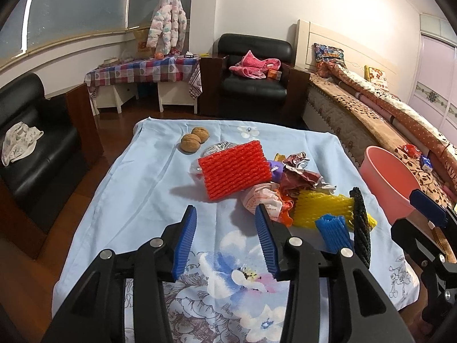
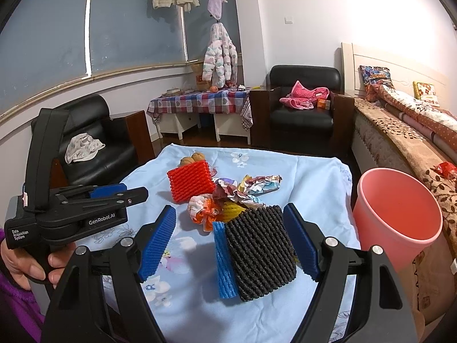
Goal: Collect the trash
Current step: 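Move the right gripper toward the black and blue foam nets, then grasp the black foam net with the right gripper while the left gripper grasps the blue foam net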
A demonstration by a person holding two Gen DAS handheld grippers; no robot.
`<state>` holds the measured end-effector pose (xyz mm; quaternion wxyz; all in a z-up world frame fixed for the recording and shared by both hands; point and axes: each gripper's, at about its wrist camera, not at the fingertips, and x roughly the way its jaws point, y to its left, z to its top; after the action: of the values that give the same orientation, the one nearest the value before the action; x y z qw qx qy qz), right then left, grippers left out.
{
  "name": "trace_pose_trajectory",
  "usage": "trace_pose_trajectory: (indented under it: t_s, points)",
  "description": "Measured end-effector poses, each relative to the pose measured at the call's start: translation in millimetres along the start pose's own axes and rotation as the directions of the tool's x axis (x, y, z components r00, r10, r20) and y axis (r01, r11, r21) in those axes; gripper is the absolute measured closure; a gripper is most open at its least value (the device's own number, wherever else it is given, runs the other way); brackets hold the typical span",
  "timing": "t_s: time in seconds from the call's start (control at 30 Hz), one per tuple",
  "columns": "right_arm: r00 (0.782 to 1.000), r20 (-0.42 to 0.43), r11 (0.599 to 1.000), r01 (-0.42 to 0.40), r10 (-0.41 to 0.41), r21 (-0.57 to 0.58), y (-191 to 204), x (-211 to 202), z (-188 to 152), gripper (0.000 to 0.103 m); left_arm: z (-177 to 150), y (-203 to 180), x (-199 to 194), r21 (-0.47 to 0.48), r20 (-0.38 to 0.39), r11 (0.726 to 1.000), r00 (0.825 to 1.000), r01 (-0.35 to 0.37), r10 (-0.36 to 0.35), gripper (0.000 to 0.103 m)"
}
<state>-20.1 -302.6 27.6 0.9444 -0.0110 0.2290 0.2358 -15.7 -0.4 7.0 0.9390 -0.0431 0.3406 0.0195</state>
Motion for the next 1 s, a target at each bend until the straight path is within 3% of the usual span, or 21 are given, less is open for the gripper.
trace_pose_trajectory:
  t_s: [0.57, 1.0]
  points:
    - [1.0, 0.002, 1.0, 0.012, -0.012, 0.0, 1.0, -3.1, -0.5, 0.025, 0.2, 1.4, -1.1, 0.0, 0.001, 1.0, 1.0, 0.001, -0.001, 0.058]
    - [0.999, -0.003, 0.999, 0.048, -0.048, 0.015, -21.7, -11.3, -1.6, 0.04, 4.5, 9.8, -9.5, -0.03, 0.022, 0.998, 0.999, 0.047, -0.046, 0.054]
